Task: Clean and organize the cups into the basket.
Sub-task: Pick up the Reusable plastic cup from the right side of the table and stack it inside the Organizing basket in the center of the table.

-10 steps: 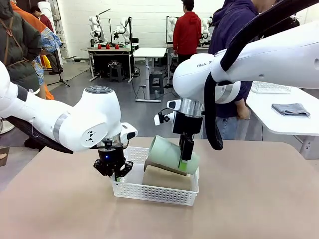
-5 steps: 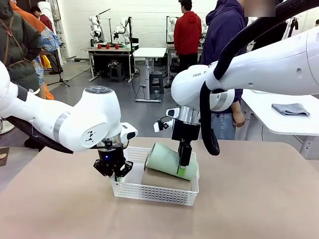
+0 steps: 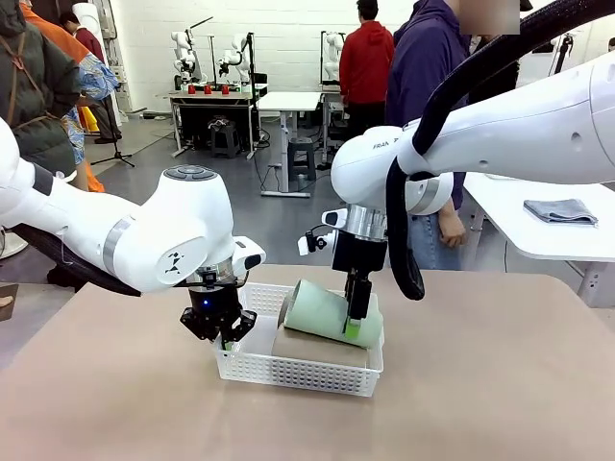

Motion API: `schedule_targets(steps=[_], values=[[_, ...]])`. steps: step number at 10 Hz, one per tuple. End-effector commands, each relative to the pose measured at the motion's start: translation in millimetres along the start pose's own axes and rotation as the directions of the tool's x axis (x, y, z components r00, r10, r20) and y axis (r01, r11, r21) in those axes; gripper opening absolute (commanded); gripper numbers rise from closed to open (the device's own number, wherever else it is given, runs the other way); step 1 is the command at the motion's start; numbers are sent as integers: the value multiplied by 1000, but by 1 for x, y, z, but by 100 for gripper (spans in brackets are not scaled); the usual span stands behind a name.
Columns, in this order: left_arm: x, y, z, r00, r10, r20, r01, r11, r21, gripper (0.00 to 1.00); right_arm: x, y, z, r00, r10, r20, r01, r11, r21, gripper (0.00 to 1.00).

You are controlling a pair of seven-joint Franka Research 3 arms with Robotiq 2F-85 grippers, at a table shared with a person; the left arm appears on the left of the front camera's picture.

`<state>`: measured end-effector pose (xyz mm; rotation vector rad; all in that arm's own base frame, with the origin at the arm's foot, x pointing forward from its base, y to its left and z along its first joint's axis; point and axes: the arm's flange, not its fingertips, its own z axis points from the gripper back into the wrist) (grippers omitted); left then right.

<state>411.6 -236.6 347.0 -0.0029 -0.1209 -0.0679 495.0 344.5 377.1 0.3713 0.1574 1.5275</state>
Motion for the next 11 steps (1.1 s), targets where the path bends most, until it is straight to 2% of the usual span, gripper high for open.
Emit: schedule_targets(steps=[1,4,7,8,11], values=[[0,0,2,1000,-2,7,2,1000,2,0,-3,9,3,999,40,14,-40,999,-25,100],[0,0,2,1000,-2,7,2,1000,2,0,-5,46,14,982,156,111,-149,986,-69,100],[0,0,2,1000,-2,7,2,1000,2,0,-35,86,51,930,256,265,-217,962,-166,100],[0,0,2,1000,-2,7,2,1000,2,0,-51,90,64,904,267,335,-205,956,-208,100],[0,0,2,1000,-2,7,2,1000,2,0,-63,71,61,897,221,384,-160,970,-185,100]])
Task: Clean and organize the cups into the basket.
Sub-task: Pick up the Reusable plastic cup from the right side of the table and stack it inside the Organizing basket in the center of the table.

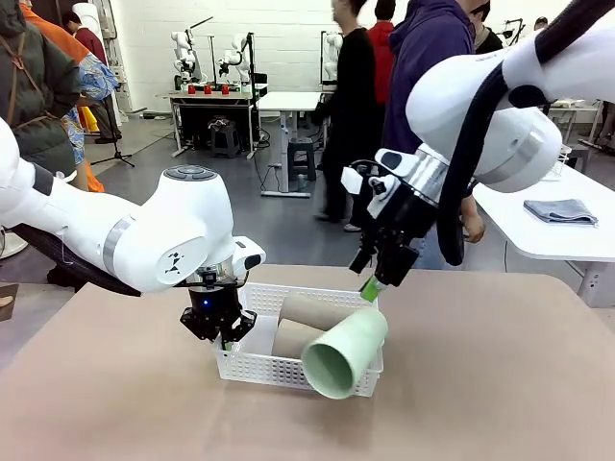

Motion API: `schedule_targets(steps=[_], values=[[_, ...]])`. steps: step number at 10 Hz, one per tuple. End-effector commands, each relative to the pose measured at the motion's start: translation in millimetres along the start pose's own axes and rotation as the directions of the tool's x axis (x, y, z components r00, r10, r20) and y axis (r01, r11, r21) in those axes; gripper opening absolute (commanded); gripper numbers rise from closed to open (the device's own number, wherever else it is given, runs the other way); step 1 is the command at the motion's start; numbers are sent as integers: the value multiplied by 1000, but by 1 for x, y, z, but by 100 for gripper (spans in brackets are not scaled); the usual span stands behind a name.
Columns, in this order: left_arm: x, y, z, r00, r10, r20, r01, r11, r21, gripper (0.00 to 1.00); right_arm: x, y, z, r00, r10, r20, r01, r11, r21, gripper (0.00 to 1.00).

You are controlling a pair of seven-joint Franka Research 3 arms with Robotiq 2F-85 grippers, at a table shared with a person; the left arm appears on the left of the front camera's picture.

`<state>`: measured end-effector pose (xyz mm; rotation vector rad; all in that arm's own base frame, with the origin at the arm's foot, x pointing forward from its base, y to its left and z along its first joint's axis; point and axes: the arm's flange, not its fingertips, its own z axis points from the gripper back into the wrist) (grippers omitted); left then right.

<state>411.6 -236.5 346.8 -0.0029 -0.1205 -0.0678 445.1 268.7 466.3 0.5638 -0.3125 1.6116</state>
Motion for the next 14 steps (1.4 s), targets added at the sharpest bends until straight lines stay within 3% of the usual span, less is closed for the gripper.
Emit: schedule_targets(steps=[1,14], values=[[0,0,2,1000,-2,7,2,1000,2,0,-6,-5,-19,1000,-2,28,2,1000,9,100],[0,0,2,1000,-2,7,2,1000,2,0,-12,3,-17,998,22,58,-23,1000,15,100]])
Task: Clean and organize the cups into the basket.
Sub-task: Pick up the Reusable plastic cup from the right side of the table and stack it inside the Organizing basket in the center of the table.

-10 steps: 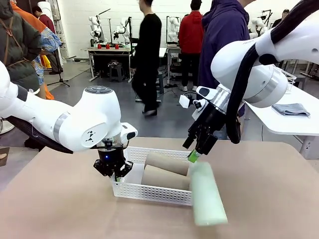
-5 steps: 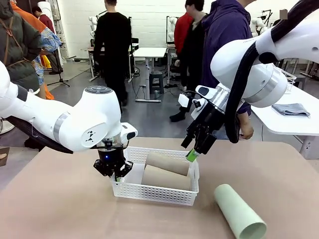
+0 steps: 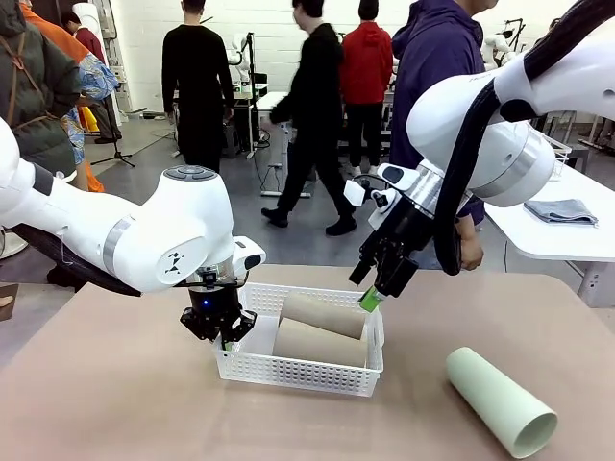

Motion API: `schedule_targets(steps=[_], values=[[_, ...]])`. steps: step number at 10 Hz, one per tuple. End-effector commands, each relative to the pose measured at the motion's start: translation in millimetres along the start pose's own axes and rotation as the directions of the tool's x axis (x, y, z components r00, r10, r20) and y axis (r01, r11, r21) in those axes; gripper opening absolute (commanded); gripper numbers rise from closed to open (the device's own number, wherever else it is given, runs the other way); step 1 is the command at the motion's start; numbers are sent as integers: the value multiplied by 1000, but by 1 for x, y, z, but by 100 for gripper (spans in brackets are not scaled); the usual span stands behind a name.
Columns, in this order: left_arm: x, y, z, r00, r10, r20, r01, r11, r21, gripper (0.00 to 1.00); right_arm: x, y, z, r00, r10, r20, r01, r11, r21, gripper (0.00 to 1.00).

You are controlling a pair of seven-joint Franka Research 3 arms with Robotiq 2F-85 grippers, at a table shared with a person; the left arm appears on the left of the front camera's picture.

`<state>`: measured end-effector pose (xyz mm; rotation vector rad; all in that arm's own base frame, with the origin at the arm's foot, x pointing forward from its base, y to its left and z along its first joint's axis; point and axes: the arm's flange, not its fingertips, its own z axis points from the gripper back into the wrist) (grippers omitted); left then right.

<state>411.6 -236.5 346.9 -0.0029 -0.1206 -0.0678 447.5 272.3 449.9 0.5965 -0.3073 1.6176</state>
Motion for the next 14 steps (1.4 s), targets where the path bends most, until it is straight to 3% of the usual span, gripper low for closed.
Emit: schedule_targets(steps=[1,3,5,7,9,12,14], values=[[0,0,2,1000,-2,7,2,1000,2,0,-10,13,2,999,15,28,-15,1000,-6,100],[0,0,2,1000,-2,7,2,1000,2,0,-29,28,18,1000,-25,10,25,999,-25,100],[0,0,2,1000,-2,7,2,1000,2,0,-55,60,45,997,-82,-8,80,990,-120,100],[0,0,2,1000,-2,7,2,1000,2,0,-85,95,81,992,-85,94,103,972,-211,100],[0,0,2,1000,-2,7,2,1000,2,0,-113,129,105,982,-169,90,187,943,-277,100],[0,0,2,1000,-2,7,2,1000,2,0,-117,162,124,963,-266,49,265,889,-374,100],[0,0,2,1000,-2,7,2,1000,2,0,-126,157,126,949,-306,79,312,863,-397,100]])
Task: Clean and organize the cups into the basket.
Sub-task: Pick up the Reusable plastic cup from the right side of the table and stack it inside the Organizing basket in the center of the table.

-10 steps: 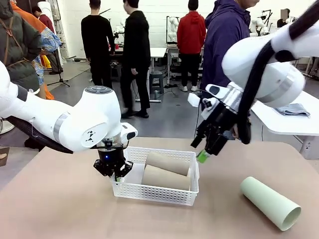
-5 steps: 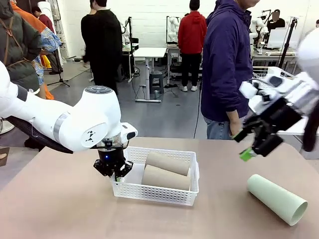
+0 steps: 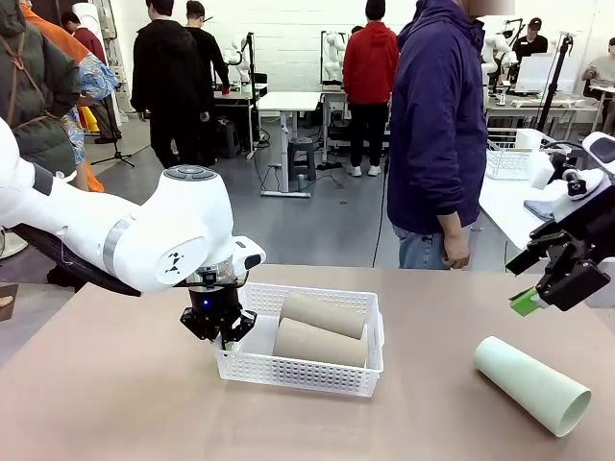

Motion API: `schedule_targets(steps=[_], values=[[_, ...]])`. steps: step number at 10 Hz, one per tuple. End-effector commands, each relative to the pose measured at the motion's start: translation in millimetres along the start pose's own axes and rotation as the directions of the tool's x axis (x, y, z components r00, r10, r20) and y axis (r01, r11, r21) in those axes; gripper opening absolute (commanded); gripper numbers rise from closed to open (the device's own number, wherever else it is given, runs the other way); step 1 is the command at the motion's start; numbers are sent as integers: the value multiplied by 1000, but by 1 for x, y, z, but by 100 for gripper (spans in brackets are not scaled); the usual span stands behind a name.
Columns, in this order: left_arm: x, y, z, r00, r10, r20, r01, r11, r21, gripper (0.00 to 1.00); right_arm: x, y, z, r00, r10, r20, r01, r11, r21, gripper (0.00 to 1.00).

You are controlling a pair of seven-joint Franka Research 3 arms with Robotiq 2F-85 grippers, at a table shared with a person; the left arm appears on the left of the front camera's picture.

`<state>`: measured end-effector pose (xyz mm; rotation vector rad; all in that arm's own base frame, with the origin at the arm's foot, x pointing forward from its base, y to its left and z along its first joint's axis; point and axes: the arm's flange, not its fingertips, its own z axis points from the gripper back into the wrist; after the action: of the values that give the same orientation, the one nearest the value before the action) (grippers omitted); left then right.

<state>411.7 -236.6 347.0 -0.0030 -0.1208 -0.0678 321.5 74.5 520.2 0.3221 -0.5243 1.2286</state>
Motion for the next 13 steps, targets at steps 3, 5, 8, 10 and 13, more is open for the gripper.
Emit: schedule_targets(steps=[3,5,8,10,13], values=[[-1,0,2,1000,-2,7,2,1000,2,0,0,1,-3,1000,26,6,-26,999,23,100],[-1,0,2,1000,-2,7,2,1000,2,0,0,1,-3,1000,26,6,-26,999,23,100],[-1,0,2,1000,-2,7,2,1000,2,0,0,1,-3,1000,26,6,-26,999,23,100],[-1,0,2,1000,-2,7,2,1000,2,0,6,-1,-5,994,-3,-113,4,1000,10,100],[-1,0,2,1000,-2,7,2,1000,2,0,10,-2,-11,917,4,-398,13,999,41,100]])
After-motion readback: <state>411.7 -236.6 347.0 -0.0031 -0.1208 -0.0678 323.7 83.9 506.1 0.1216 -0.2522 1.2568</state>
